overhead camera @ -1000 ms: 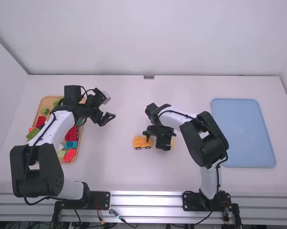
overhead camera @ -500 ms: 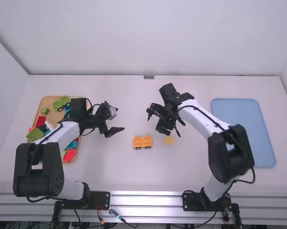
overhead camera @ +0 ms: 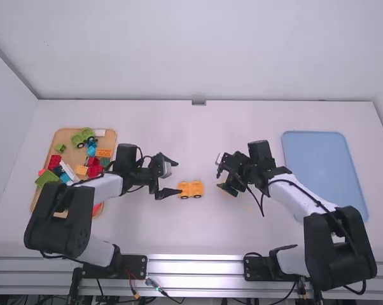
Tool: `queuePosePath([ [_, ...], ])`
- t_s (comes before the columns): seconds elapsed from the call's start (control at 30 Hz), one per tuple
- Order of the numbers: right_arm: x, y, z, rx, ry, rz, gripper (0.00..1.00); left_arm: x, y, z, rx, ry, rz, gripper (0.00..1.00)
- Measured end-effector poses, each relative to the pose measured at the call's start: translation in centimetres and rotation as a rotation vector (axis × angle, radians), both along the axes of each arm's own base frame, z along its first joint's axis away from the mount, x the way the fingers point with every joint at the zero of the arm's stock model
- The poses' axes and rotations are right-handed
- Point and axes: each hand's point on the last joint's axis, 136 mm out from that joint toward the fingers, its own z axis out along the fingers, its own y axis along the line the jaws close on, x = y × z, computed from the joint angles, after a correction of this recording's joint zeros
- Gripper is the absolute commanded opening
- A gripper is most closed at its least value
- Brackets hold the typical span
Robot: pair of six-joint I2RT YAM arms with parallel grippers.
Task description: Assemble lego blocks to make yellow taxi
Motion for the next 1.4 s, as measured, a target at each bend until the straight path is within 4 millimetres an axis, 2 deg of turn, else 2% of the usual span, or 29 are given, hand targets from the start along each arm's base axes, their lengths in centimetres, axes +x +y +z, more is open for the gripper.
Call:
queuePosePath([
  [0.23,-1.1,0.2,-1.2,0.044,-0.013,0.023,0.99,0.4,-1.1,-3.2,-0.004,0.019,-0.032,0.99],
  [0.3,-1.2,0.3,-1.4,0.058,-0.044,0.029,0.99,0.3,-1.6,-4.5,-0.003,0.033,-0.046,0.99],
  [0.37,-1.0,0.2,-1.6,0.07,-0.067,0.026,0.99,0.2,-1.7,-5.0,-0.002,0.04,-0.051,0.99],
  [0.47,-0.8,-0.3,-2.7,0.096,-0.085,0.015,0.99,0.0,-1.8,-5.4,0.002,0.055,-0.052,0.99],
  [0.6,-1.5,-1.5,-4.8,0.141,-0.041,0.007,0.99,-0.1,-1.7,-5.7,0.011,0.072,-0.046,0.99],
  [0.8,-1.9,-3.0,-6.4,0.237,0.053,-0.014,0.99,-0.2,-1.7,-5.8,0.012,0.079,-0.046,0.99],
  [0.97,-1.0,-3.0,-7.0,0.286,0.093,-0.005,0.97,-0.2,-1.7,-5.8,0.012,0.079,-0.046,0.99],
  [1.03,-0.7,-2.9,-7.1,0.294,0.094,0.0,0.93,-0.2,-1.7,-5.8,0.012,0.079,-0.046,0.99],
  [1.1,-0.7,-2.5,-7.5,0.304,0.113,0.015,0.83,-0.2,-1.7,-5.7,0.01,0.084,-0.042,0.99],
  [1.13,-0.7,-2.5,-7.5,0.304,0.113,0.015,0.83,-0.2,-1.7,-5.7,0.01,0.084,-0.042,0.99],
  [1.17,-0.7,-2.3,-7.7,0.307,0.123,0.021,0.73,-0.1,-1.7,-5.7,0.007,0.086,-0.037,0.99],
  [1.2,-0.8,-2.2,-7.8,0.309,0.128,0.022,0.68,0.0,-1.7,-5.7,0.007,0.087,-0.034,0.99],
  [1.23,-0.8,-2.2,-7.9,0.31,0.128,0.024,0.67,0.0,-1.7,-5.6,0.007,0.088,-0.032,0.99],
  [1.3,-0.9,-2.1,-7.9,0.314,0.132,0.027,0.53,0.0,-1.7,-5.7,0.005,0.099,-0.027,0.99],
  [1.4,-0.9,-2.1,-7.9,0.316,0.135,0.026,0.44,0.0,-1.7,-5.7,0.004,0.105,-0.025,0.99],
])
